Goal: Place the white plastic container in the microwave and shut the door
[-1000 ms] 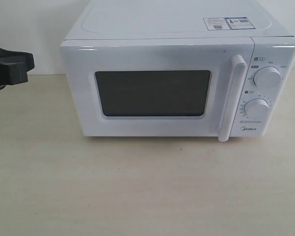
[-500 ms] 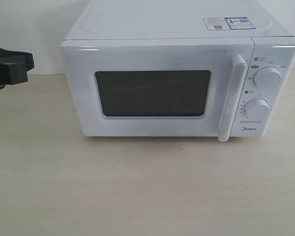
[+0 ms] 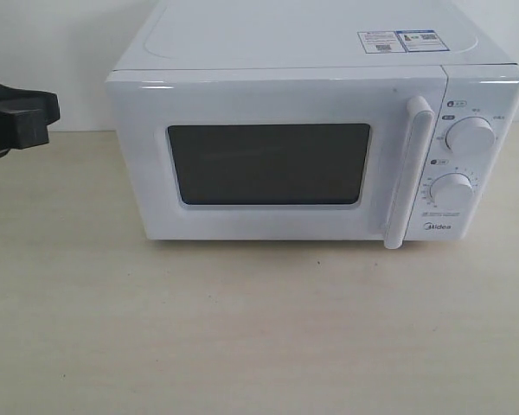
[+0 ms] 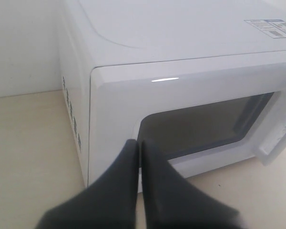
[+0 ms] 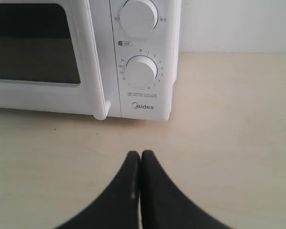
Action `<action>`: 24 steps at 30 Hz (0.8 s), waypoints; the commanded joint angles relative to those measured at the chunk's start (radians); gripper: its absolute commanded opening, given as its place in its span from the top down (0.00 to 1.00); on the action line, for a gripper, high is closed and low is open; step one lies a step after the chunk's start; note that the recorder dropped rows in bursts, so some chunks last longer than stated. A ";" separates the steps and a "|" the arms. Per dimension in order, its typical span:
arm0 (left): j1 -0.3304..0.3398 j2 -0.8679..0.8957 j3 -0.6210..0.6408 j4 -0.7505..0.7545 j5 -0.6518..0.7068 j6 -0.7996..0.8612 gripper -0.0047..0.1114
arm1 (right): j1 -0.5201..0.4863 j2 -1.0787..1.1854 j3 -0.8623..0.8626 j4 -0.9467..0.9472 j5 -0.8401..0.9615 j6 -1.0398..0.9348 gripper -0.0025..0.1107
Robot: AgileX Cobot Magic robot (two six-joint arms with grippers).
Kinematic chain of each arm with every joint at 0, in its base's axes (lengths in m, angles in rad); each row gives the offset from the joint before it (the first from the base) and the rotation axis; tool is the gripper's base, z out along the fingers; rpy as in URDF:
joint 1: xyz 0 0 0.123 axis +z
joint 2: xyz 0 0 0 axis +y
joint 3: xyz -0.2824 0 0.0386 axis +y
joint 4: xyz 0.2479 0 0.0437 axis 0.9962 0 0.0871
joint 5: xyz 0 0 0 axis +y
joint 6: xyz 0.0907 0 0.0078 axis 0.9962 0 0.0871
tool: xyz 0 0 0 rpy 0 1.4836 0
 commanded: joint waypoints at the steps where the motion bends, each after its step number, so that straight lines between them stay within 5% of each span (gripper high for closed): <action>1: 0.000 0.004 -0.008 -0.002 -0.011 -0.001 0.92 | -0.007 -0.004 0.000 -0.007 0.002 -0.048 0.98; 24: 0.000 0.004 -0.008 -0.002 -0.011 -0.001 0.92 | -0.109 -0.004 0.000 -0.009 0.007 -0.041 0.98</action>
